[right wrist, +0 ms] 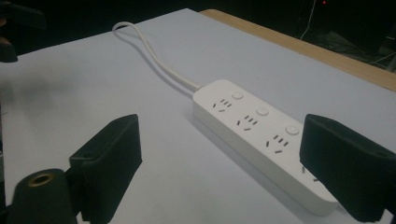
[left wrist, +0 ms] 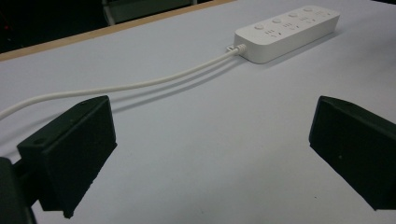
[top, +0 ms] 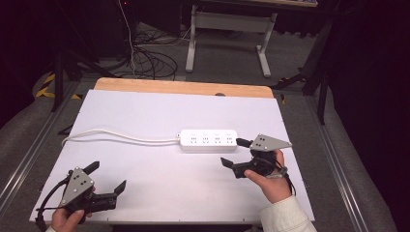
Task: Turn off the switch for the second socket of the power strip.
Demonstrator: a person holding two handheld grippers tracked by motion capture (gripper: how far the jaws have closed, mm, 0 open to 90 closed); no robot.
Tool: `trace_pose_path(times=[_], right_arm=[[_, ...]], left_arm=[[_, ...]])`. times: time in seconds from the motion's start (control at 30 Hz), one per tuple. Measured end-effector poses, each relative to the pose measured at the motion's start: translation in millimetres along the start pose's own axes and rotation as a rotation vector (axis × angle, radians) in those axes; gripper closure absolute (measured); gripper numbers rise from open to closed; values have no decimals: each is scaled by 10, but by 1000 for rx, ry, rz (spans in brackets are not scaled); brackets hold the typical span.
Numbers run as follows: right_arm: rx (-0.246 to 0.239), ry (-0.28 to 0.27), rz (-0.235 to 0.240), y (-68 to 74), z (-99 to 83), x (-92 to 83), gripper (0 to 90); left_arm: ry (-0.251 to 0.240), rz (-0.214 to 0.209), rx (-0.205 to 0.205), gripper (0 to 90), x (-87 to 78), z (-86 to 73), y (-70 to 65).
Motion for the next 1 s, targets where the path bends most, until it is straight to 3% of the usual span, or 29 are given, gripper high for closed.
trace_pose_path(times=[0.23, 0.43, 0.73, 0.83, 1.0], right_arm=[[17, 0, 26, -11, -194, -90, 110], [-7, 7, 31, -28, -363, -95, 110], [40, 19, 42, -52, -605, -69, 111], [36, 18, 18, -65, -687, -73, 152], [63, 32, 19, -68, -823, -80, 149]], left_arm=[[0, -1, -2, 14, 4, -1, -1], [9, -16, 1, 13, 0, -10, -5], [9, -21, -6, 13, 2, -12, -6], [8, -25, -7, 13, 3, -11, -9], [6, -21, -2, 12, 4, -8, -6]])
Point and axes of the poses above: each handheld gripper's, and its own axes: x roughly forward along the jaws, z roughly out of its top, y roughly to its left, the point moved 10 cm from there along x, roughly forward along the jaws, and after that the axes turned 9 degrees about x, right-handed, at the moved point
